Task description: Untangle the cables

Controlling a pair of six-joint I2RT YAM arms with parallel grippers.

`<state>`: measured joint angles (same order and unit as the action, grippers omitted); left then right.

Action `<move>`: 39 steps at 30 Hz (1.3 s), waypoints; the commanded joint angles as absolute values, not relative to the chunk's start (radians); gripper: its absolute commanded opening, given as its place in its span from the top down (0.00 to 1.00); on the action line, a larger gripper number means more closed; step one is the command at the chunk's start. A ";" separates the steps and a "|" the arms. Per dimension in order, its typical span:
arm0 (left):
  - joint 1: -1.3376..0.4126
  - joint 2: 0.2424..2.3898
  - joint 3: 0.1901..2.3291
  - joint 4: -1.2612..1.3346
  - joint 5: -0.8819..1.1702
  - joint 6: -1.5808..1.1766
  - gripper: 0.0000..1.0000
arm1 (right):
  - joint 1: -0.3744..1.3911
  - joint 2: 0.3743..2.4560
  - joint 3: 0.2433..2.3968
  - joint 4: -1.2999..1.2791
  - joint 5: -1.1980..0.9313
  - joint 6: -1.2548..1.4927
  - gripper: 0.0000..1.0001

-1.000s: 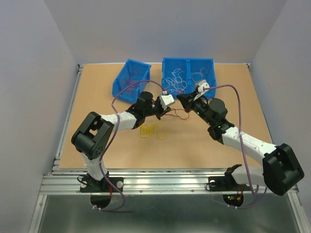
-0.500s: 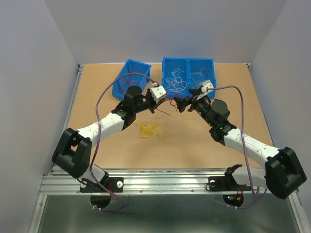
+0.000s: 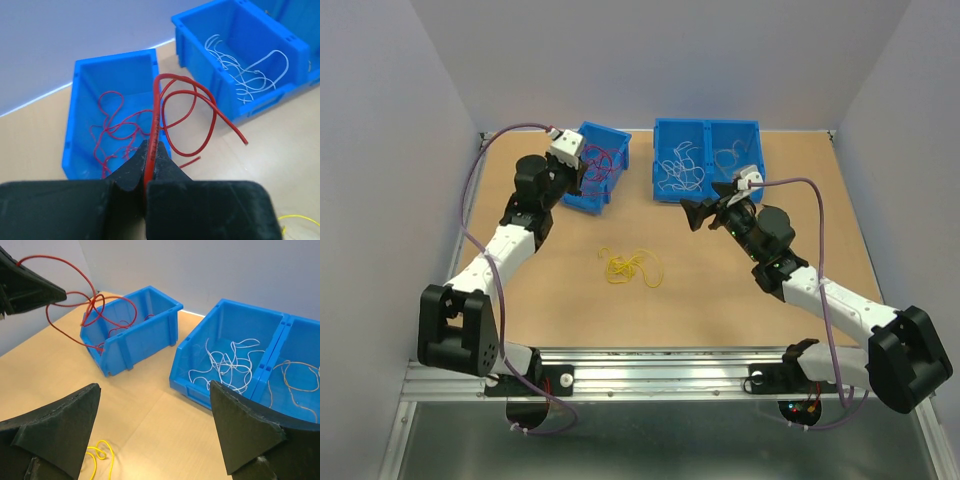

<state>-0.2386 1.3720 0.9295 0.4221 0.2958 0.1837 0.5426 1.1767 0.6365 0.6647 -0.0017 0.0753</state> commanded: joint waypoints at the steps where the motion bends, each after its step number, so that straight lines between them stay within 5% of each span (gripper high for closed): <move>1: -0.204 1.388 1.035 0.503 0.264 0.146 1.00 | 0.535 1.178 0.627 0.718 0.006 0.072 0.05; 18: -0.141 1.753 1.350 0.278 0.296 0.147 0.98 | 0.537 1.210 0.650 0.718 0.006 0.086 0.05; 21: -0.143 1.738 1.313 0.273 0.316 0.164 0.63 | 0.535 1.212 0.649 0.718 0.006 0.081 0.05; 22: -0.146 1.723 1.307 0.273 0.311 0.169 0.41 | 0.535 1.212 0.646 0.718 0.006 0.080 0.05; 25: -0.166 1.697 1.301 0.239 0.249 0.193 0.24 | 0.535 1.218 0.652 0.715 -0.041 0.077 0.04; 31: -0.172 1.631 1.292 0.170 0.207 0.196 0.16 | 0.535 1.311 0.800 0.444 -0.199 0.054 0.05; 36: -0.189 1.549 1.204 0.210 0.245 0.187 0.16 | 0.546 1.469 0.923 0.177 -0.570 -0.105 0.00; 39: -0.221 1.474 1.129 0.276 0.252 0.192 0.16 | 0.597 1.543 0.952 0.111 -0.506 -0.225 0.00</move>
